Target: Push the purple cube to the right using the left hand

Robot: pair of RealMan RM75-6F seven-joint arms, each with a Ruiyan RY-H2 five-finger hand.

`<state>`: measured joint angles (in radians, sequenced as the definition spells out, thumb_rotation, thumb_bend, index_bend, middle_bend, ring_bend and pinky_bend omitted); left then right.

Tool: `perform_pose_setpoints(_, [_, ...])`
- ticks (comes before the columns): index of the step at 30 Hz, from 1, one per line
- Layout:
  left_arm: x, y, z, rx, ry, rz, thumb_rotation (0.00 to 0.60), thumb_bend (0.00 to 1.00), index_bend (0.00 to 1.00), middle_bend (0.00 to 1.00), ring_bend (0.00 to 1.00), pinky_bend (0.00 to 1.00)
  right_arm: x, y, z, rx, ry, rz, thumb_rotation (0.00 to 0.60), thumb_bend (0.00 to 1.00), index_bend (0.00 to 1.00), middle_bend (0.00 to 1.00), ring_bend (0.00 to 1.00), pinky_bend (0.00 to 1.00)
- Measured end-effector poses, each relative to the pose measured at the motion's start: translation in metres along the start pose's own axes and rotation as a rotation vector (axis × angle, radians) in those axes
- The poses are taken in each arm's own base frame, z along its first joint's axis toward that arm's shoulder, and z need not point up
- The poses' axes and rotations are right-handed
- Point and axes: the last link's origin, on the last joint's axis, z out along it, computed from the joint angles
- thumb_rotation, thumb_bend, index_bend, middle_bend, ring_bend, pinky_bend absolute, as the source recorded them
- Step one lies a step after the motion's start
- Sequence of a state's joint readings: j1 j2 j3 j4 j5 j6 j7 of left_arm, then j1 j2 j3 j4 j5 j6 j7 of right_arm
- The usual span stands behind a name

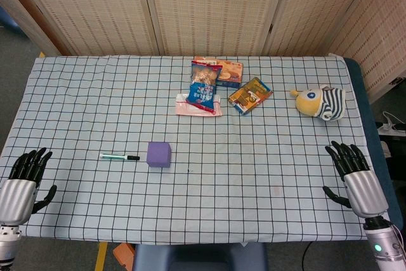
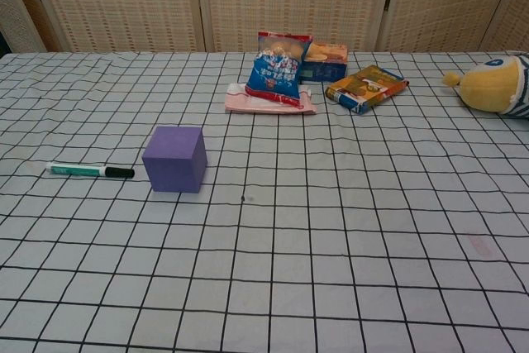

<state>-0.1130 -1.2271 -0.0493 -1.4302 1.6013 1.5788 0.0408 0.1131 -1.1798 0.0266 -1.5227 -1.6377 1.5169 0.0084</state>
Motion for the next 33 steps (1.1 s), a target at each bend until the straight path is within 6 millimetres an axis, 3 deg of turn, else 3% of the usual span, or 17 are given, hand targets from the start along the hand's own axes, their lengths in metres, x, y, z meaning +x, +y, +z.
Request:
perform_pose_setpoints(6, [-0.006, 0.006, 0.003, -0.003, -0.037, 0.012, 0.600, 0.37, 0.00, 0.01, 0.00, 0.12, 0.004, 0.001, -0.003, -0.005, 0.003, 0.003, 0.600, 0.10, 0.00, 0.00, 0.00, 0.00])
perform_pose_setpoints(10, [-0.019, 0.011, 0.004, -0.008, -0.085, -0.008, 0.600, 0.38, 0.03, 0.14, 0.07, 0.23, 0.009, 0.001, -0.006, -0.007, 0.018, 0.011, 0.600, 0.10, 0.00, 0.00, 0.00, 0.00])
perform_pose_setpoints(12, [-0.026, 0.014, 0.005, -0.010, -0.110, 0.001, 0.600, 0.38, 0.08, 0.24, 0.26, 0.44, 0.009, 0.001, -0.008, -0.009, 0.017, 0.013, 0.600, 0.10, 0.00, 0.00, 0.00, 0.00])
perform_pose_setpoints(15, [-0.032, 0.020, 0.012, -0.019, -0.109, 0.047, 0.600, 0.38, 0.14, 0.26, 0.65, 0.85, 0.010, 0.001, -0.009, -0.011, 0.012, 0.012, 0.600, 0.10, 0.00, 0.00, 0.00, 0.00])
perform_pose_setpoints(16, [-0.034, 0.022, 0.014, -0.022, -0.110, 0.065, 0.600, 0.38, 0.17, 0.26, 0.76, 0.95, 0.010, 0.000, -0.010, -0.009, 0.008, 0.014, 0.600, 0.10, 0.00, 0.00, 0.00, 0.00])
perform_pose_setpoints(17, [-0.037, 0.025, 0.019, -0.027, -0.114, 0.089, 0.600, 0.38, 0.19, 0.27, 0.82, 0.98, 0.010, 0.000, -0.010, -0.007, 0.006, 0.015, 0.600, 0.10, 0.00, 0.00, 0.00, 0.00])
perform_pose_setpoints(21, [-0.045, 0.035, 0.035, -0.044, -0.122, 0.164, 0.600, 0.38, 0.25, 0.31, 0.95, 1.00, 0.011, -0.001, -0.012, 0.000, -0.003, 0.019, 0.600, 0.10, 0.00, 0.00, 0.00, 0.00])
perform_pose_setpoints(33, [-0.084, 0.064, 0.079, -0.062, -0.142, 0.320, 0.600, 0.38, 0.25, 0.27, 0.99, 1.00, 0.010, -0.002, -0.015, -0.012, -0.051, 0.010, 0.600, 0.10, 0.00, 0.00, 0.00, 0.00])
